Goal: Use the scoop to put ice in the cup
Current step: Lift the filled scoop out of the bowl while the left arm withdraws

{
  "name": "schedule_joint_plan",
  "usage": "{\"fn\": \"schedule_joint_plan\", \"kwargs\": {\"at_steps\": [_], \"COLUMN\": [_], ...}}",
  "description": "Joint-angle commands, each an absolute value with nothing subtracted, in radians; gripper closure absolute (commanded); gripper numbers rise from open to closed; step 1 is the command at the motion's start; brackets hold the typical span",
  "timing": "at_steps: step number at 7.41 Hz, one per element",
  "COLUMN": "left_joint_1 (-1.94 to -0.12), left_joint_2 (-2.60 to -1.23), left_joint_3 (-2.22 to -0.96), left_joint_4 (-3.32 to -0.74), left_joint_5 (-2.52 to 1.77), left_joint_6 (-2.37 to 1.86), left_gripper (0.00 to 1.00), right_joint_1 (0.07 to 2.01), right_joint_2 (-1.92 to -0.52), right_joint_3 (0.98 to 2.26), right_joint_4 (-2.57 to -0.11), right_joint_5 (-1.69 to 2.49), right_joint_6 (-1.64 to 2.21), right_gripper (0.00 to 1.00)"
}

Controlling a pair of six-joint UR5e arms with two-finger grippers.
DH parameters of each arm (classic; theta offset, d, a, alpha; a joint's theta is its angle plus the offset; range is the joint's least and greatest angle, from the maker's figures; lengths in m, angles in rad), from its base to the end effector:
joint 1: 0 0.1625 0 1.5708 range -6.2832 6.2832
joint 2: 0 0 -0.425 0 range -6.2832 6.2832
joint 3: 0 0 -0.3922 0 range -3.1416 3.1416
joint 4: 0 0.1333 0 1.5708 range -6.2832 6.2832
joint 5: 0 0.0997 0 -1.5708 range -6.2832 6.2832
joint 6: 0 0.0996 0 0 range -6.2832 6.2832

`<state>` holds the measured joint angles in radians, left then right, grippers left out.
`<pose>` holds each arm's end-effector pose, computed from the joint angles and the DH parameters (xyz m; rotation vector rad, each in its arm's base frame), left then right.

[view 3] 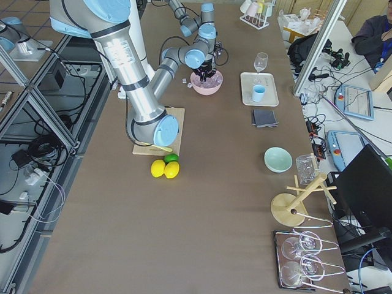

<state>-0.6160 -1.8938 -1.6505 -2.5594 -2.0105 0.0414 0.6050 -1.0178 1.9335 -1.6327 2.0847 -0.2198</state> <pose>0.4390 -0.4221 0.3298 1.1343 0.9913 1.1184 -0.4398 -0.4067 0.1950 0.6502 -0.8140 -1.3046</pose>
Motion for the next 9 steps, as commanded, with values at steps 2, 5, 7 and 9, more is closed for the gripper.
{"fn": "schedule_joint_plan", "kwargs": {"at_steps": [2, 5, 7, 9], "left_joint_1": [-0.669, -0.802, -0.924, -1.059], "left_joint_2": [-1.731, -1.565, -1.502, -1.459], "left_joint_3": [-1.891, -2.014, -2.031, -2.026], "left_joint_4": [-2.357, -2.191, -2.065, -1.93], "left_joint_5": [-2.023, -2.103, -2.185, -2.253], "left_joint_6": [0.041, 0.048, 0.049, 0.128], "left_gripper": [0.01, 0.01, 0.01, 0.01], "right_joint_1": [0.653, 0.67, 0.676, 0.722], "right_joint_2": [-1.07, -1.108, -1.115, -1.136], "right_joint_3": [1.934, 1.933, 1.933, 1.934], "right_joint_4": [-1.478, -1.379, -1.381, -1.39], "right_joint_5": [2.135, 2.138, 2.14, 2.186], "right_joint_6": [-0.169, -0.098, -0.059, -0.013], "right_gripper": [1.0, 1.0, 1.0, 1.0]}}
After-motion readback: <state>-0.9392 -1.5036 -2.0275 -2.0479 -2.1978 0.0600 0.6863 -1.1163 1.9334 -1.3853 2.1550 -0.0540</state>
